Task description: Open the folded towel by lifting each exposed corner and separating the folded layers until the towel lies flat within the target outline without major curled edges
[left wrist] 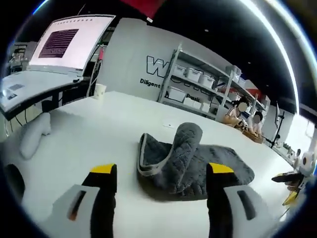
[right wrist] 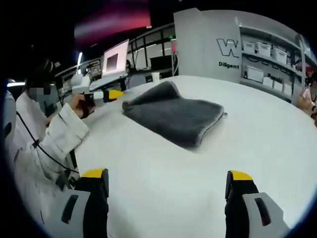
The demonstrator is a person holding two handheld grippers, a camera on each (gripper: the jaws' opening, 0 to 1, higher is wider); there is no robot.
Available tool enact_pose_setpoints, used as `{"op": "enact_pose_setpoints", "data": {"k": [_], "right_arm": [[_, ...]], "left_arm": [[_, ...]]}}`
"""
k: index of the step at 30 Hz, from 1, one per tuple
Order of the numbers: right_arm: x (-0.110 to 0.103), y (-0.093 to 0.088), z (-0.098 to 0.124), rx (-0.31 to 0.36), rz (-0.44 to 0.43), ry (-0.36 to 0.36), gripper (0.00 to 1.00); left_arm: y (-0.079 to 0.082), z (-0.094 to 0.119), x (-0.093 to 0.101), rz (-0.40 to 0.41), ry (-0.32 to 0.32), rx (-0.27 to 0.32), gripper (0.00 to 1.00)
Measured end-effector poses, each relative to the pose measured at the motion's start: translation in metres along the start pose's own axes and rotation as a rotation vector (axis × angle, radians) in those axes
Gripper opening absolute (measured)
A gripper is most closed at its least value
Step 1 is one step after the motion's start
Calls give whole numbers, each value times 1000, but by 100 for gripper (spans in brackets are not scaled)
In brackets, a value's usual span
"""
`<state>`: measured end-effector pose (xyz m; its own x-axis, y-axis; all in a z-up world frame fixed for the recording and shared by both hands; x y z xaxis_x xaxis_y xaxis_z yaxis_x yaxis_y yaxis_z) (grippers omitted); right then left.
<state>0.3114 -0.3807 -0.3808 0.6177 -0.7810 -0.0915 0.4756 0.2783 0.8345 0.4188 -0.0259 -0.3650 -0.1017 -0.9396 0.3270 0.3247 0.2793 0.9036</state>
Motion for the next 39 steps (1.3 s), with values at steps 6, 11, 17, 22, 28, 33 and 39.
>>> {"op": "enact_pose_setpoints", "data": {"k": [6, 11, 17, 22, 28, 33, 39], "right_arm": [[0, -1, 0, -3, -3, -1, 98], [-1, -2, 0, -4, -4, 0, 98], [-2, -2, -1, -3, -5, 3, 98], [-2, -1, -1, 0, -6, 2, 97], [0, -2, -3, -2, -5, 3, 95], [5, 2, -5, 8, -5, 0, 95], [8, 0, -10, 28, -25, 11, 94]], "left_arm": [[1, 7, 9, 29, -56, -11, 84], [0, 12, 19, -4, -93, -40, 96], [-3, 18, 24, -25, -116, -64, 99], [-3, 22, 27, -36, -124, -82, 99], [-19, 31, 34, -48, -182, -189, 94], [-22, 35, 38, -46, -214, -198, 93], [-25, 41, 45, -29, -266, -205, 94]]}}
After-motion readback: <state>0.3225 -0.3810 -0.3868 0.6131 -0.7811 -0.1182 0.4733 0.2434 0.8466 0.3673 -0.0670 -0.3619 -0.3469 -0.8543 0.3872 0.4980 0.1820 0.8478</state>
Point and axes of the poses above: the point that each gripper's makers call its tool centre point, and the gripper's own axes: z roughly backward along the fingers, x roughly to its right, y roughly out of its top, the point moved 3 cm from there along z, roughly backward along the fingers
